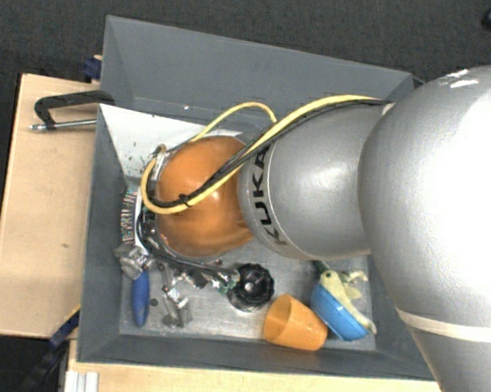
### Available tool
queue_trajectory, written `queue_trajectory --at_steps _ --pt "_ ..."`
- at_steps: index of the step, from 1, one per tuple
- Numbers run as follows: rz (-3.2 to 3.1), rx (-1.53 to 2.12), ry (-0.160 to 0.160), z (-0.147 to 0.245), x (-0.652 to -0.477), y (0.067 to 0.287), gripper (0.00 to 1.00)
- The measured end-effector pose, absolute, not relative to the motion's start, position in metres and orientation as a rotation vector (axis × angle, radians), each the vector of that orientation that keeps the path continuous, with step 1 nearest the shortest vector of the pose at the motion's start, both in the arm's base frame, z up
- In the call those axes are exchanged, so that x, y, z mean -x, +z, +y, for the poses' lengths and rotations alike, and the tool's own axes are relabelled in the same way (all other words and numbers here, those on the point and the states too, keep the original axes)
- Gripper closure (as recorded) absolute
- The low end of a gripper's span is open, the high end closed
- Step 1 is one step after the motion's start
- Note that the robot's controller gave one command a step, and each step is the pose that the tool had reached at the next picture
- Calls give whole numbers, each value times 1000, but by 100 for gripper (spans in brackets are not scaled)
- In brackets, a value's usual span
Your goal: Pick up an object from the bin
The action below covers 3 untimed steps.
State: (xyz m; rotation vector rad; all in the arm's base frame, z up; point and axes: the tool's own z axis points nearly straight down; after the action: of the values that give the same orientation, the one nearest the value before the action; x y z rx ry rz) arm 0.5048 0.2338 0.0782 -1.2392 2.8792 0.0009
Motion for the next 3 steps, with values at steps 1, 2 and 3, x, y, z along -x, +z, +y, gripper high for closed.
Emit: queue_trajectory --at_steps 1,2,3 --pt "2876 1240 1 234 -506 79 100" --pt "2864 1250 0 209 -540 240 100" --pt "2872 1257 3 210 -538 235 0"
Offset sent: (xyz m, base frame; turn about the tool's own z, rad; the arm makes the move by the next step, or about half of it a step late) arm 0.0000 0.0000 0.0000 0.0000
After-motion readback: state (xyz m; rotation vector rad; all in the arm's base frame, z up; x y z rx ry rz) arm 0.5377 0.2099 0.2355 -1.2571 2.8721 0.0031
